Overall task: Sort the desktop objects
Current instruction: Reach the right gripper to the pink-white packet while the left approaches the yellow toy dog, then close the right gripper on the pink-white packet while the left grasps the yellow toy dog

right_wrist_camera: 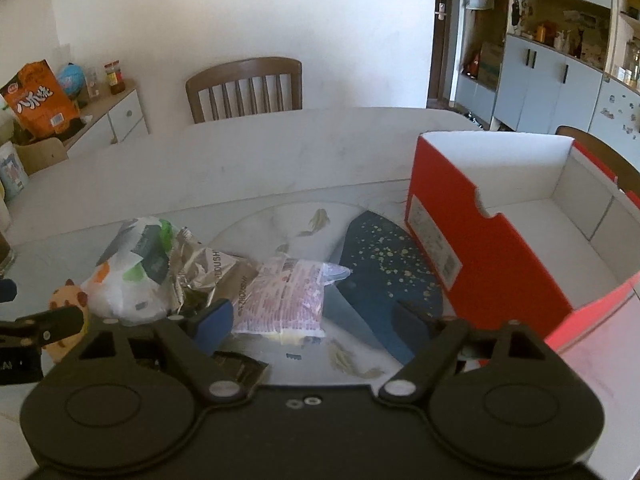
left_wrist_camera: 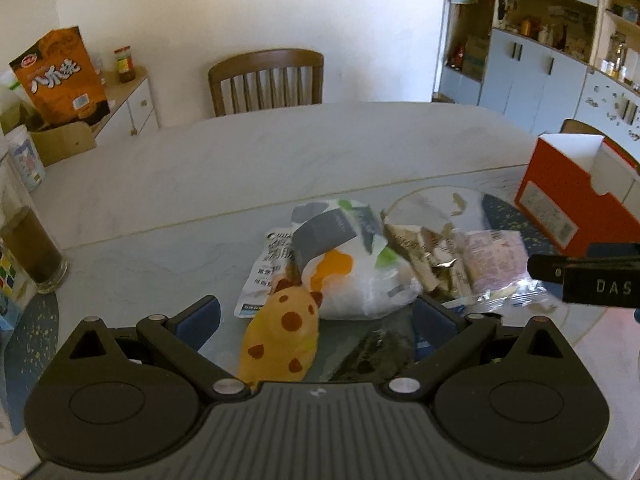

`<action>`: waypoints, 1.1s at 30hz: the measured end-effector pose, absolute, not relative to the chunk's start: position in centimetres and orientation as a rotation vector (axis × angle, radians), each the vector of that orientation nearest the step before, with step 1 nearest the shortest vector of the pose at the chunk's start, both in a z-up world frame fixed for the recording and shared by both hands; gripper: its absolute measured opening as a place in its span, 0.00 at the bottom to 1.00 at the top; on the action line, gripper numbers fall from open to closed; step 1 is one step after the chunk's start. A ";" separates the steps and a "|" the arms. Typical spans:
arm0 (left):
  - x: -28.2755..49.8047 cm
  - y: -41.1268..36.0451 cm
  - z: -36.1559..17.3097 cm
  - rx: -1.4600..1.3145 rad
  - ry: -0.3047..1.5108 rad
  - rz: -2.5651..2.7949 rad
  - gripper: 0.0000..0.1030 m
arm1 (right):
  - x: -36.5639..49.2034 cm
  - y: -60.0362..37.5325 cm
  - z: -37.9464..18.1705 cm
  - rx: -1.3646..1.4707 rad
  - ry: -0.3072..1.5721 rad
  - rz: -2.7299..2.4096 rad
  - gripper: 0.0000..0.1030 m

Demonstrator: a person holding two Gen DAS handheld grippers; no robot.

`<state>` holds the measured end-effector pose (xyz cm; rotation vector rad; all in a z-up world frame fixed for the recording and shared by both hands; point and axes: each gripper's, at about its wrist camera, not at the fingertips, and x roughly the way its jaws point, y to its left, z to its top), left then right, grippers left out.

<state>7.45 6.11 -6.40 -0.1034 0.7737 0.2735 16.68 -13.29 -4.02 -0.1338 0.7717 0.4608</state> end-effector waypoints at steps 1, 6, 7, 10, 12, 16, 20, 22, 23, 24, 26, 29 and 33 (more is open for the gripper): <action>7.5 6.2 -6.7 -0.106 0.779 0.277 0.99 | 17.0 -13.1 -4.3 -0.138 0.773 0.462 0.84; 7.9 6.7 -7.8 -0.106 0.800 0.299 0.99 | 18.1 -12.1 -5.2 -0.157 0.781 0.477 0.82; 7.9 6.8 -8.0 -0.109 0.801 0.304 0.99 | 18.3 -11.8 -5.3 -0.162 0.783 0.479 0.82; 8.0 7.1 -8.6 -0.112 0.803 0.310 0.99 | 18.7 -11.2 -5.8 -0.177 0.789 0.488 0.81; 8.1 7.3 -9.0 -0.119 0.807 0.307 0.98 | 19.0 -10.9 -6.2 -0.187 0.796 0.492 0.79; 8.5 7.8 -9.7 -0.136 0.822 0.306 0.93 | 19.4 -10.4 -6.8 -0.192 0.813 0.493 0.78; 8.6 8.1 -10.2 -0.139 0.831 0.306 0.91 | 19.7 -10.0 -7.2 -0.200 0.825 0.498 0.77; 8.6 8.2 -10.5 -0.141 0.836 0.307 0.90 | 19.8 -9.8 -7.4 -0.201 0.831 0.495 0.77; 8.5 8.3 -10.6 -0.143 0.838 0.307 0.89 | 19.9 -9.8 -7.5 -0.200 0.835 0.495 0.77; 8.5 8.4 -10.8 -0.144 0.840 0.306 0.87 | 19.9 -9.7 -7.6 -0.200 0.837 0.494 0.75; 8.5 8.4 -11.1 -0.141 0.848 0.306 0.80 | 20.1 -9.6 -7.7 -0.202 0.842 0.496 0.73; 8.4 8.4 -11.4 -0.139 0.856 0.306 0.74 | 20.2 -9.4 -7.8 -0.198 0.849 0.499 0.70; 8.5 8.5 -11.6 -0.134 0.861 0.305 0.61 | 20.1 -9.3 -7.8 -0.198 0.848 0.508 0.61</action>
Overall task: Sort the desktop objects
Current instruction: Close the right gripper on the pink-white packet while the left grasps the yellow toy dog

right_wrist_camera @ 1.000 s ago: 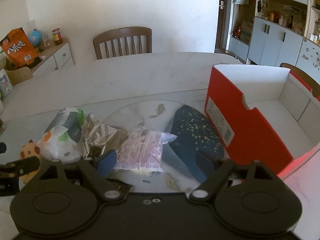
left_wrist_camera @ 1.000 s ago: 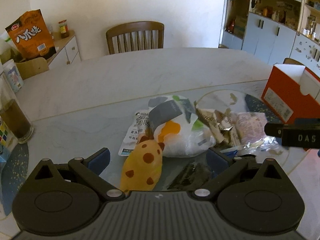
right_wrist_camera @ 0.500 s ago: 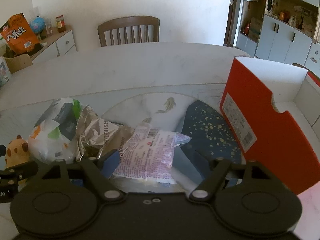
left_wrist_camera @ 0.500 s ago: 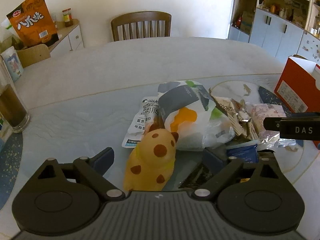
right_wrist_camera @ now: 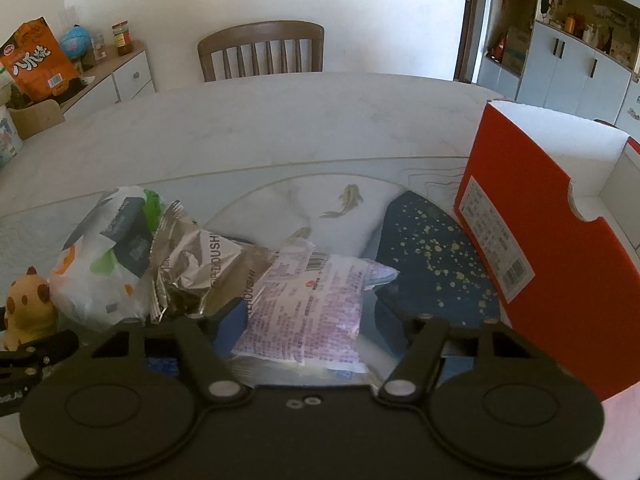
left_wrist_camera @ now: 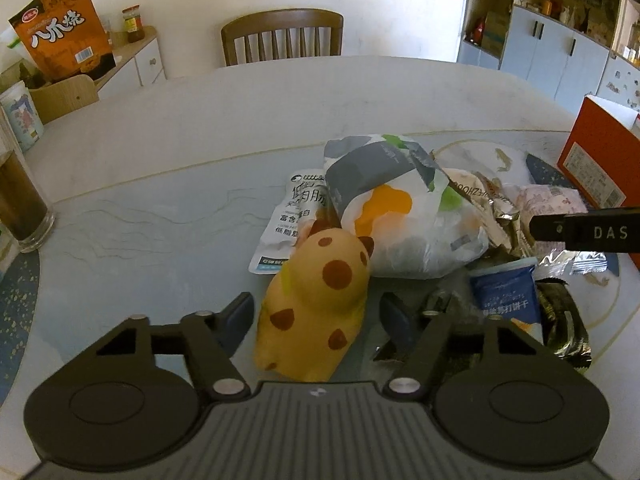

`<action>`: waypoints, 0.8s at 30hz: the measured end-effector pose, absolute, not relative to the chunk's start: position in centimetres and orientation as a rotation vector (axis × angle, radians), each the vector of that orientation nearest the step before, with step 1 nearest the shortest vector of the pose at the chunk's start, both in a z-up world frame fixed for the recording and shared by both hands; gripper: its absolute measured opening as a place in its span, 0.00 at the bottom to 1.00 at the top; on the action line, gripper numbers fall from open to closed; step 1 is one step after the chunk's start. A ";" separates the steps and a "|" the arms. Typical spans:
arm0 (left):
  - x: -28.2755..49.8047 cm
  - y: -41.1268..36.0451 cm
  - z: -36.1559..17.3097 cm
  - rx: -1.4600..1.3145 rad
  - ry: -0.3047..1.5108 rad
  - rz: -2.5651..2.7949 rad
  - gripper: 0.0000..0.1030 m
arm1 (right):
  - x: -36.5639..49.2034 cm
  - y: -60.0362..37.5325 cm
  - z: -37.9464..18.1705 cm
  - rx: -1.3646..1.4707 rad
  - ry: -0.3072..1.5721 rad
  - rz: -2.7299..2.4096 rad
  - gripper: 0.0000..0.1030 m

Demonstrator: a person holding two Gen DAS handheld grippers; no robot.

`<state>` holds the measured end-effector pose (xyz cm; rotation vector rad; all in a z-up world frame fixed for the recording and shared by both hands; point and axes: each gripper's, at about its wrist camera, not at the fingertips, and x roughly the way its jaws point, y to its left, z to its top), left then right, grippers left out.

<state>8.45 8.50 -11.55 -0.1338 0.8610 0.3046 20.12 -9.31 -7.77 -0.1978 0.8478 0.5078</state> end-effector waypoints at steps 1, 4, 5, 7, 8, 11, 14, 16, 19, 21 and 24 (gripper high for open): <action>8.4 8.5 -11.7 -0.134 0.865 0.304 0.58 | 20.1 -9.3 -7.8 -0.198 0.848 0.511 0.60; 8.4 8.6 -11.8 -0.131 0.872 0.315 0.50 | 20.1 -9.1 -7.7 -0.198 0.847 0.510 0.58; 8.3 8.6 -11.8 -0.131 0.869 0.315 0.50 | 20.1 -9.2 -7.7 -0.197 0.848 0.508 0.57; 8.2 8.7 -11.7 -0.133 0.868 0.317 0.49 | 20.1 -9.2 -7.6 -0.198 0.847 0.502 0.56; 8.2 8.7 -11.7 -0.131 0.868 0.323 0.48 | 20.1 -9.2 -7.6 -0.198 0.847 0.496 0.55; 8.0 8.8 -11.4 -0.127 0.862 0.327 0.46 | 20.0 -9.4 -7.4 -0.194 0.844 0.485 0.54; 7.8 8.8 -10.8 -0.128 0.853 0.320 0.46 | 19.8 -9.7 -7.0 -0.189 0.832 0.481 0.53; 7.7 8.7 -10.3 -0.129 0.849 0.316 0.46 | 19.6 -9.9 -6.6 -0.185 0.826 0.477 0.53; 7.4 8.5 -9.3 -0.129 0.838 0.299 0.46 | 19.1 -10.2 -5.9 -0.177 0.813 0.469 0.53; 7.1 8.2 -8.6 -0.126 0.830 0.290 0.46 | 18.7 -10.5 -5.3 -0.171 0.803 0.463 0.53; 6.7 7.9 -7.4 -0.121 0.819 0.269 0.46 | 17.8 -10.9 -4.2 -0.160 0.785 0.456 0.53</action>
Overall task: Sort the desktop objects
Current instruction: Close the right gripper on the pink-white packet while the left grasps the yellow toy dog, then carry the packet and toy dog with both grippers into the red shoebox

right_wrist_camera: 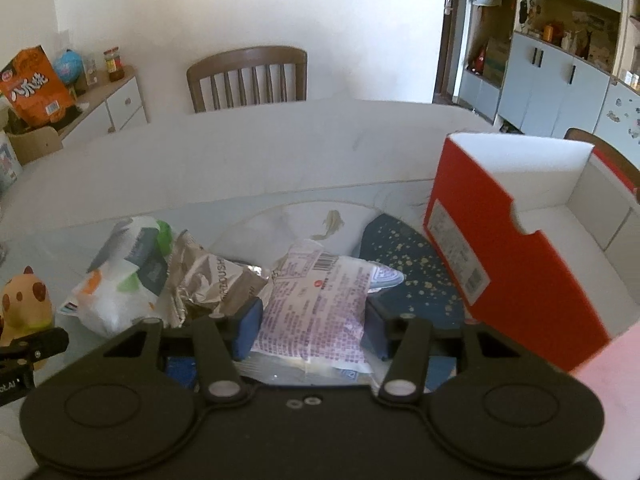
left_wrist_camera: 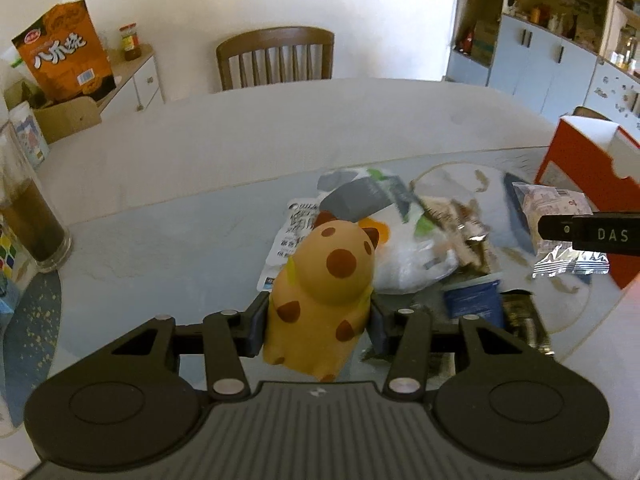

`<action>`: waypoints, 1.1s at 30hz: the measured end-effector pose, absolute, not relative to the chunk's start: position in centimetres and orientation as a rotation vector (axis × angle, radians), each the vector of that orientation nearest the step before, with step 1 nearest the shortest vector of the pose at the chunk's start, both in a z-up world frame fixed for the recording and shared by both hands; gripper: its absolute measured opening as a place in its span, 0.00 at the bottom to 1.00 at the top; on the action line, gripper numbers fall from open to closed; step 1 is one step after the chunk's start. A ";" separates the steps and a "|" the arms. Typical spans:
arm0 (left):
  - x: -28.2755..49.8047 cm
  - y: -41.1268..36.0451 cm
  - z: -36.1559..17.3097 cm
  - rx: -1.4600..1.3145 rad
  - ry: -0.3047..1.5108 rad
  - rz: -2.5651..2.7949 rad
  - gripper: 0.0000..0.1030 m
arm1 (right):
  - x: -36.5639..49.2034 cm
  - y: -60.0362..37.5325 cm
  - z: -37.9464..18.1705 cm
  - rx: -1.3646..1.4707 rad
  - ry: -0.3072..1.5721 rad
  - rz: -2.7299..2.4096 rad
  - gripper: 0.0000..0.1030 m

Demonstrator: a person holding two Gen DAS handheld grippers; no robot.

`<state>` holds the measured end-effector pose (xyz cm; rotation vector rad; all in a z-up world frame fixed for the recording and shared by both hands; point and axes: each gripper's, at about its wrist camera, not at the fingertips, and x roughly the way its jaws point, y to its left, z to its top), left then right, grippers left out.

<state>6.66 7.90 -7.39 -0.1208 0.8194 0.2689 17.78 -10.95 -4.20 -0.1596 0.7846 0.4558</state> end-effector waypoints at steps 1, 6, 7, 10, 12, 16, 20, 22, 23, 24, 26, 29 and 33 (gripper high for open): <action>6.5 7.8 -7.0 -0.119 0.815 0.261 0.46 | 17.5 -11.1 -3.8 -0.154 0.778 0.453 0.53; 5.8 6.8 -5.0 -0.113 0.792 0.216 0.46 | 15.5 -12.4 -2.0 -0.132 0.749 0.432 0.53; 5.6 6.4 -4.7 -0.113 0.792 0.206 0.46 | 15.2 -12.7 -1.7 -0.130 0.744 0.424 0.53; 5.5 5.5 -3.6 -0.120 0.794 0.169 0.46 | 14.2 -13.6 -0.8 -0.110 0.744 0.409 0.53; 5.5 4.6 -2.7 -0.104 0.784 0.150 0.46 | 13.6 -14.3 -0.1 -0.102 0.735 0.399 0.53; 6.1 3.0 -1.3 -0.073 0.765 0.129 0.46 | 13.1 -15.5 1.0 -0.087 0.715 0.401 0.53; 7.7 0.7 -0.4 -0.077 0.753 0.104 0.46 | 13.5 -17.4 2.1 -0.065 0.698 0.403 0.53; 8.6 -0.9 0.0 -0.075 0.742 0.091 0.46 | 14.2 -18.6 2.5 -0.065 0.695 0.408 0.53; 9.3 -1.9 0.2 -0.075 0.737 0.086 0.46 | 14.6 -19.1 2.7 -0.066 0.693 0.412 0.53; 9.9 -2.6 0.4 -0.076 0.734 0.080 0.46 | 15.0 -19.7 2.9 -0.064 0.688 0.415 0.53; 11.2 -4.3 0.9 -0.074 0.727 0.070 0.46 | 16.2 -21.0 3.3 -0.064 0.681 0.424 0.52; 13.2 -6.7 1.5 -0.076 0.714 0.064 0.46 | 18.0 -22.8 3.6 -0.068 0.676 0.439 0.52; 16.0 -9.8 2.0 -0.083 0.705 0.055 0.46 | 20.7 -25.4 3.9 -0.065 0.672 0.452 0.52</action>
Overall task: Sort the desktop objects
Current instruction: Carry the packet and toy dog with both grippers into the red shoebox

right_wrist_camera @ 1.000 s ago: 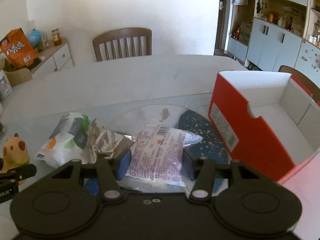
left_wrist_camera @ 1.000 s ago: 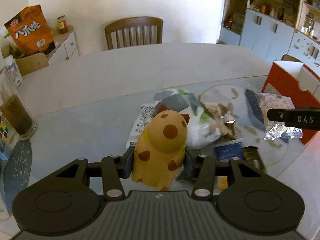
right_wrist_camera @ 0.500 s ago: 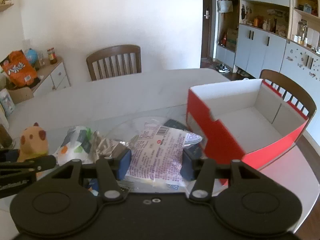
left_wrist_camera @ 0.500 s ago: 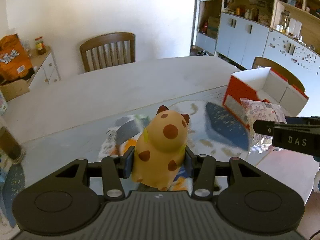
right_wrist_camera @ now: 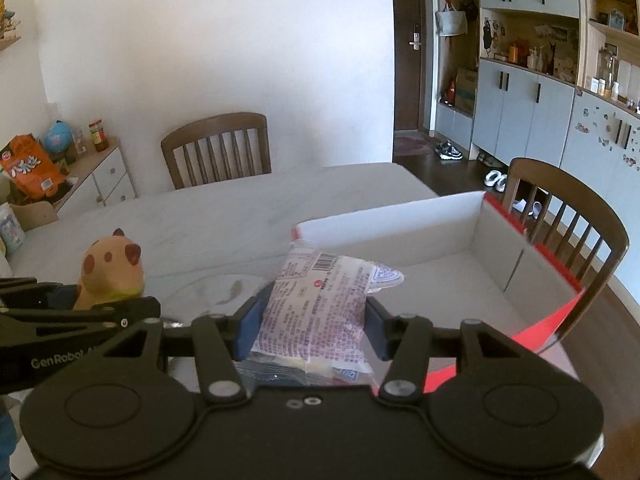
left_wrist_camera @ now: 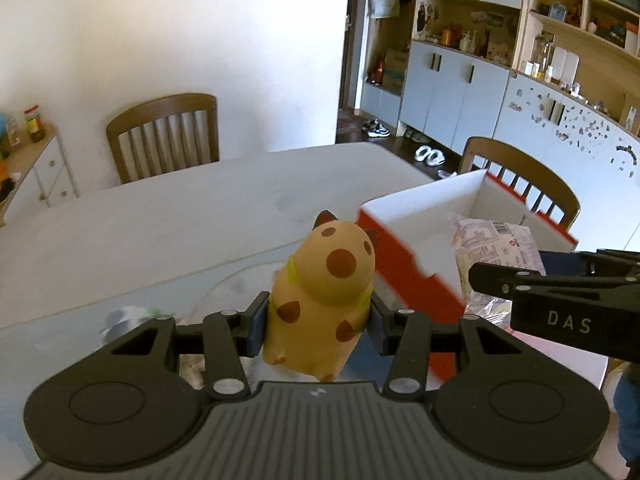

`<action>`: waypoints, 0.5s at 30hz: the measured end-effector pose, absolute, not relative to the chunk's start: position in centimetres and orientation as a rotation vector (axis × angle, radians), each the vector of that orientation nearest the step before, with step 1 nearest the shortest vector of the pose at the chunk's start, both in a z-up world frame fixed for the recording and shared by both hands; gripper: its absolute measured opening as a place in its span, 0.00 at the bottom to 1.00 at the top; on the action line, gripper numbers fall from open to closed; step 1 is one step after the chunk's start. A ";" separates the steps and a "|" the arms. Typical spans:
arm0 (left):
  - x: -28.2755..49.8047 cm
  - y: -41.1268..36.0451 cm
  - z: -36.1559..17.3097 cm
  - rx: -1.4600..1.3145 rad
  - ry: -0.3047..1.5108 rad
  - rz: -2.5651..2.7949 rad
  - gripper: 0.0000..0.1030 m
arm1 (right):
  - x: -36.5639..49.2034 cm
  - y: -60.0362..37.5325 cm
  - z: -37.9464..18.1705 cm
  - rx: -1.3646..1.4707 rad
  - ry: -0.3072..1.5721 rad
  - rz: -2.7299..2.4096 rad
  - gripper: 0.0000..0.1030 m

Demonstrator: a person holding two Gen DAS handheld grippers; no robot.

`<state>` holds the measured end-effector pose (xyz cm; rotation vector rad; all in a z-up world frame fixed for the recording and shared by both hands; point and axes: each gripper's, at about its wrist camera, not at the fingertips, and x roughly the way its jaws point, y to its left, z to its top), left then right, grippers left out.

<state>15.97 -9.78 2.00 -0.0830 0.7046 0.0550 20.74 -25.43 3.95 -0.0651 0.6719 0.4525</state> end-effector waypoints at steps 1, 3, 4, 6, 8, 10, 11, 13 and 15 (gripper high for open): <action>16.6 -10.4 2.1 -0.086 0.704 0.053 0.46 | 21.4 -26.0 4.0 -0.066 0.673 0.453 0.52; 17.8 -11.7 2.3 -0.084 0.706 0.055 0.46 | 22.7 -27.0 3.9 -0.070 0.681 0.457 0.52; 18.3 -12.2 2.3 -0.083 0.707 0.056 0.46 | 23.2 -27.4 3.8 -0.072 0.684 0.461 0.52; 19.3 -13.4 2.3 -0.081 0.709 0.055 0.46 | 24.1 -28.2 3.7 -0.077 0.689 0.470 0.52; 20.3 -14.5 2.3 -0.076 0.714 0.056 0.46 | 25.0 -29.0 3.6 -0.077 0.693 0.480 0.52; 21.0 -15.3 2.3 -0.071 0.717 0.058 0.46 | 25.7 -29.8 3.5 -0.078 0.692 0.487 0.52; 21.5 -15.8 2.3 -0.069 0.720 0.058 0.46 | 26.0 -30.3 3.5 -0.078 0.693 0.491 0.52; 21.9 -16.3 2.2 -0.065 0.726 0.052 0.46 | 26.6 -31.1 3.4 -0.084 0.695 0.501 0.52; 22.5 -17.1 2.0 -0.056 0.736 0.049 0.46 | 27.2 -31.7 3.3 -0.092 0.699 0.508 0.52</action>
